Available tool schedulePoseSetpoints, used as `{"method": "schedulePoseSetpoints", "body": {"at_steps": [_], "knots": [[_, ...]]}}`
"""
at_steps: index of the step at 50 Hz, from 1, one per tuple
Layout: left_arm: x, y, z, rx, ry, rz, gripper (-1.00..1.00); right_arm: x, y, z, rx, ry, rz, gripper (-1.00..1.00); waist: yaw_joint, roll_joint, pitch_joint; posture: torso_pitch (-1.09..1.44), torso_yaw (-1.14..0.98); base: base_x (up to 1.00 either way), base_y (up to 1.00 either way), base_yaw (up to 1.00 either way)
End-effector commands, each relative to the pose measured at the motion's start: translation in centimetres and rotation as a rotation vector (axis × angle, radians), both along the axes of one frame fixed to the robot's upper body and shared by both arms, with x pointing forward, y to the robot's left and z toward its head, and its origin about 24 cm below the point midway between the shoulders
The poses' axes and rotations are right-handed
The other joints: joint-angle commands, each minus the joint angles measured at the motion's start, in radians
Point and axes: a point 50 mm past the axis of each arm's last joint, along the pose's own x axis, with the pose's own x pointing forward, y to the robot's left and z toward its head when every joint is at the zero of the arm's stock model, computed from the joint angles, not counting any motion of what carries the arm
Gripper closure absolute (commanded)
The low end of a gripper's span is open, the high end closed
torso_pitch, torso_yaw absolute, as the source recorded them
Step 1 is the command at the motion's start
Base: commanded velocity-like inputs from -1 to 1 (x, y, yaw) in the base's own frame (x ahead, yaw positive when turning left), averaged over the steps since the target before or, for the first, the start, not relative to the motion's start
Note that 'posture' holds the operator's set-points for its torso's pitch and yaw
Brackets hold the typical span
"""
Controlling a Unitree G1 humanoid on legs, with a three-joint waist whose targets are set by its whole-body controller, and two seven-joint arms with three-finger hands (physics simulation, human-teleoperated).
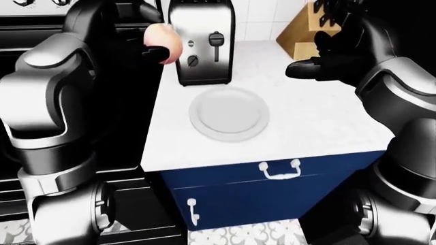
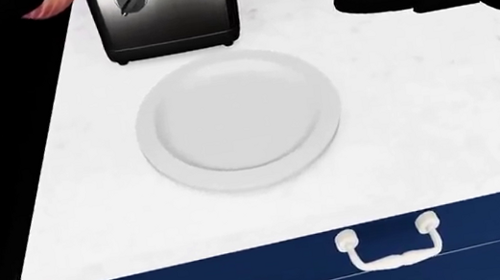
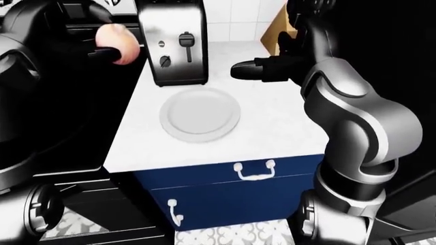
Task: Pick the onion from the pan and place it on the plate.
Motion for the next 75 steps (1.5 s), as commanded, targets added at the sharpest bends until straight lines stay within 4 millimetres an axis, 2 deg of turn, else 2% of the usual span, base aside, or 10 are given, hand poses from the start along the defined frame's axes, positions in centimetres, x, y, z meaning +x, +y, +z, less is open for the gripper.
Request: {"method": "schedulePoseSetpoints", "body": {"at_steps": [1,10,35,67,75], "knots": [[-1.0,0.1,2.3,0.003,-0.113,0.002,0.64,-0.6,-0.1,1.6,0.004,-0.085,-0.007,-1.0,0.0,0.002,-0.031,0.0,0.0,0.0,0.0,0.0],[-1.5,0.6,3.1,-0.01,-0.124,0.018,0.65,-0.6,-0.1,1.7,0.005,-0.086,-0.007,-1.0,0.001,0.003,-0.03,0.0,0.0,0.0,0.0,0.0],[-3.4,-1.3,4.3,-0.051,-0.163,-0.077,0.63,-0.6,0.0,1.2,0.007,-0.078,-0.007,-1.0,0.002,0.002,-0.031,0.0,0.0,0.0,0.0,0.0],[-4.7,-4.4,3.7,-0.029,-0.154,-0.197,0.63,-0.4,0.0,1.1,0.007,-0.076,-0.008,-1.0,0.001,0.001,-0.027,0.0,0.0,0.0,0.0,0.0],[-5.0,-5.0,2.8,-0.031,-0.141,-0.221,0.63,-0.4,0.0,0.8,0.007,-0.071,-0.01,-1.0,0.001,0.001,-0.027,0.0,0.0,0.0,0.0,0.0]]}}
